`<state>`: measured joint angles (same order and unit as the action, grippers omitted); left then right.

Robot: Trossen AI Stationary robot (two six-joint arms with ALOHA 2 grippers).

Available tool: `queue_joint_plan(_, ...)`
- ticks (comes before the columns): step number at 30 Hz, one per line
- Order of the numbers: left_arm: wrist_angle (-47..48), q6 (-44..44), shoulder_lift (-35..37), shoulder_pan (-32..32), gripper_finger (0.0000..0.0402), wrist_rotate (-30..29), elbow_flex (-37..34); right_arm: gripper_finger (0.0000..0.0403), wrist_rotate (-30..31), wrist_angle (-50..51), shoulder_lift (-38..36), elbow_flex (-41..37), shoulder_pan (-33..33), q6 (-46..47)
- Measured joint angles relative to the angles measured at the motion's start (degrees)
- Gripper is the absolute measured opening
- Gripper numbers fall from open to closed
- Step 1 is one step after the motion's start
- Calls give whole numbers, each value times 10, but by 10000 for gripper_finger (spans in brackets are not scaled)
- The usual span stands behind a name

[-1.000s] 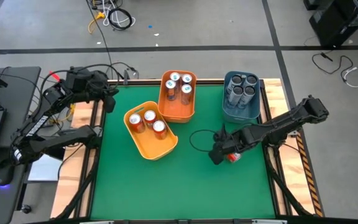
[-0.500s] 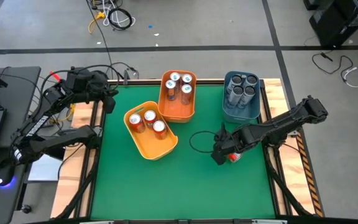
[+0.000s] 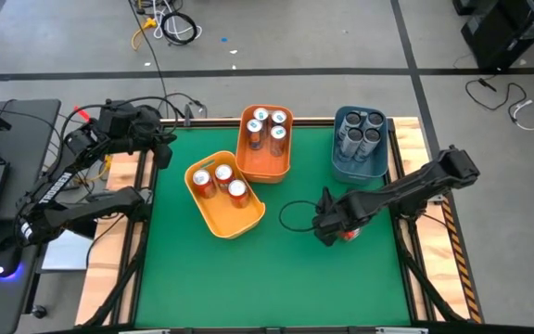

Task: Sort soda cans
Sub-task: Put the orange soda can into the yellow bin

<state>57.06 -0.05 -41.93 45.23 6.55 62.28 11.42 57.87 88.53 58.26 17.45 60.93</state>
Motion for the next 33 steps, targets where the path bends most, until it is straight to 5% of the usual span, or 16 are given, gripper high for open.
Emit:
queue_joint_plan(9,1,0,0,0,0,0,0,353,17,7,27,-4,-16,-18)
queue_joint_plan(15,4,0,0,0,0,0,0,373,-17,-21,74,-33,-24,-136)
queue_joint_plan(21,3,0,0,0,0,0,0,358,-61,-44,122,-28,-25,-219)
queue_joint_plan(27,3,-1,0,0,0,0,0,272,-63,-23,124,-3,-24,-260)
queue_joint_plan(33,2,-2,0,0,0,0,0,273,-62,-34,100,21,-27,-287)
